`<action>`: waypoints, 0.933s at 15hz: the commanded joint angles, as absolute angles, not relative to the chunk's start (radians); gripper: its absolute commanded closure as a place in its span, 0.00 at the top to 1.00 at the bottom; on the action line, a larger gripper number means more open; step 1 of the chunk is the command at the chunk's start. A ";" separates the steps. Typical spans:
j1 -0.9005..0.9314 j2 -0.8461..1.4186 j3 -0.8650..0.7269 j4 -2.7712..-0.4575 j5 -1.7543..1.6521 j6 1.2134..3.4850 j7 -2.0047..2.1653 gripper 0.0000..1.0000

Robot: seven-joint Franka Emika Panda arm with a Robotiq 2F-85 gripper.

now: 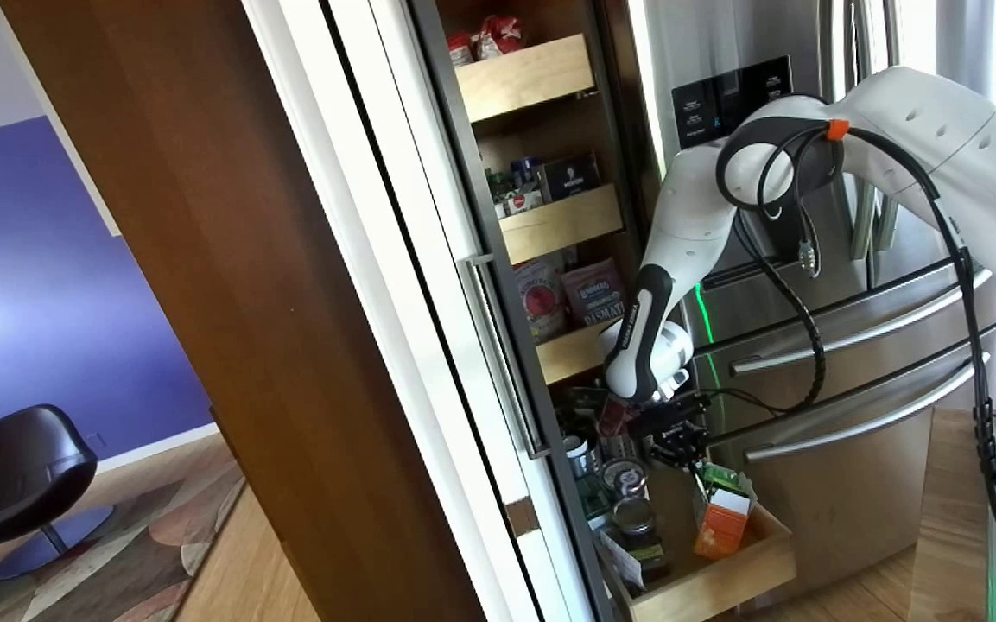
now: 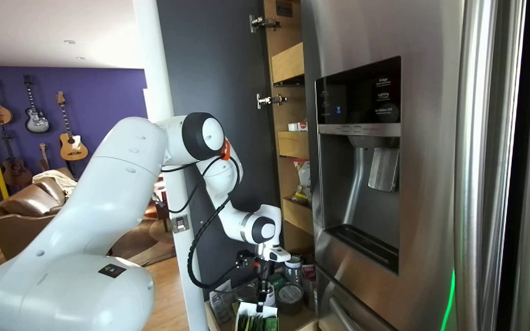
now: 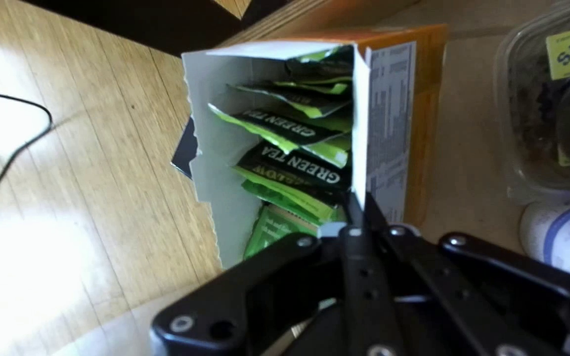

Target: Move the box in the drawer forward, the place it horizontally

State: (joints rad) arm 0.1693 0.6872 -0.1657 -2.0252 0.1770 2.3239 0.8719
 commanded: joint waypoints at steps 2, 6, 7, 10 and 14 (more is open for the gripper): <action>0.157 0.761 -0.163 -1.870 0.176 2.086 1.070 0.00; 0.164 0.837 -0.165 -1.739 0.143 1.964 1.229 0.00; 0.162 0.860 -0.164 -1.703 0.137 1.923 1.263 0.00; 0.147 0.924 -0.156 -1.599 0.168 1.812 1.400 0.00; 0.135 0.931 -0.139 -1.579 0.150 1.745 1.444 0.01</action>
